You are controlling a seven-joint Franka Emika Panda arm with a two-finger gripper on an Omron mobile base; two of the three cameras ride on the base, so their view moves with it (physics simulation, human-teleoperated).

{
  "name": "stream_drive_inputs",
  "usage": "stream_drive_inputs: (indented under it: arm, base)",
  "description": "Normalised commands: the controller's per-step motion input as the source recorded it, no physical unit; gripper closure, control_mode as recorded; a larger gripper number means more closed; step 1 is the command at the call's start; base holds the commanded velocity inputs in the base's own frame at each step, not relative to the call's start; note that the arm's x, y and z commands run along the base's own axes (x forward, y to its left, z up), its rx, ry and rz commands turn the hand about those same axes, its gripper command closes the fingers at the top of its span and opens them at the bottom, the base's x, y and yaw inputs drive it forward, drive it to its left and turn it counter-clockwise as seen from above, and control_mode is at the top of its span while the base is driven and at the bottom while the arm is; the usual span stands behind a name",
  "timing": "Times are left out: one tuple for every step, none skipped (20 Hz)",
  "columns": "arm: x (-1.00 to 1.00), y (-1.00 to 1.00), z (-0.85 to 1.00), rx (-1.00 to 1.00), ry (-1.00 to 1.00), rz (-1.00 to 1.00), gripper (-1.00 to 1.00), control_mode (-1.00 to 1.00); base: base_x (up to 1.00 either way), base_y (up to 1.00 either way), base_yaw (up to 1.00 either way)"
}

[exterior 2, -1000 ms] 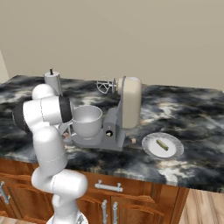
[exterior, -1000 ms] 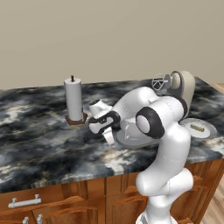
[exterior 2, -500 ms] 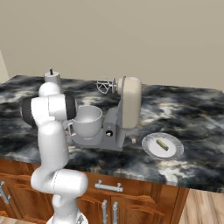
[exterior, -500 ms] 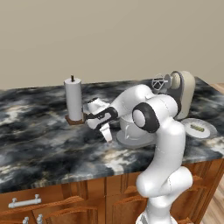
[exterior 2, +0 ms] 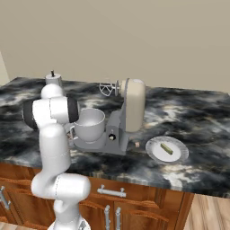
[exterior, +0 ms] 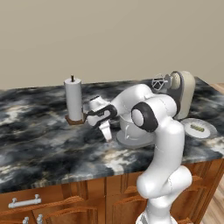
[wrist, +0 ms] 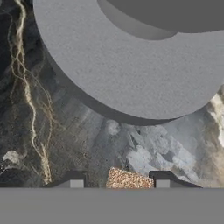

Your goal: Add butter and sugar cubes to the stand mixer bowl and then turn on the stand mixer to begin making frosting.

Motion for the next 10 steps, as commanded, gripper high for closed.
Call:
stream_drive_inputs:
  arm:
    - [-0.34, 0.00, 0.00, 0.00, -0.09, -0.28, 1.00, -1.00]
    - [-0.44, 0.00, 0.00, 0.00, -0.13, -0.28, 1.00, -1.00]
    - [-0.51, 0.00, 0.21, 0.00, -0.17, -0.27, 1.00, -1.00]
    - [-0.61, 0.00, 0.42, 0.00, -0.22, -0.25, 1.00, -1.00]
    - [-0.69, 0.00, 0.56, 0.00, -0.25, -0.25, 1.00, -1.00]
    - [-0.71, 0.00, 0.63, 0.00, -0.25, -0.24, 1.00, -1.00]
    - [-0.74, 0.00, 0.74, 0.00, -0.26, -0.23, 1.00, -1.00]
    - [-0.72, 0.00, 0.75, 0.00, -0.25, -0.23, 1.00, -1.00]
    - [-0.72, 0.06, 0.79, 0.00, -0.26, -0.22, 1.00, -1.00]
    - [-0.71, 0.10, 0.76, 0.00, -0.23, -0.21, 1.00, -1.00]
  base:
    - [0.00, 0.00, 0.00]
    - [0.00, 0.00, 0.00]
    - [0.00, 0.00, 0.00]
    - [0.00, 0.00, 0.00]
    - [0.00, 0.00, 0.00]
    - [0.00, 0.00, 0.00]
    - [0.00, 0.00, 0.00]
    - [0.00, 0.00, 0.00]
    - [0.00, 0.00, 0.00]
    - [0.00, 0.00, 0.00]
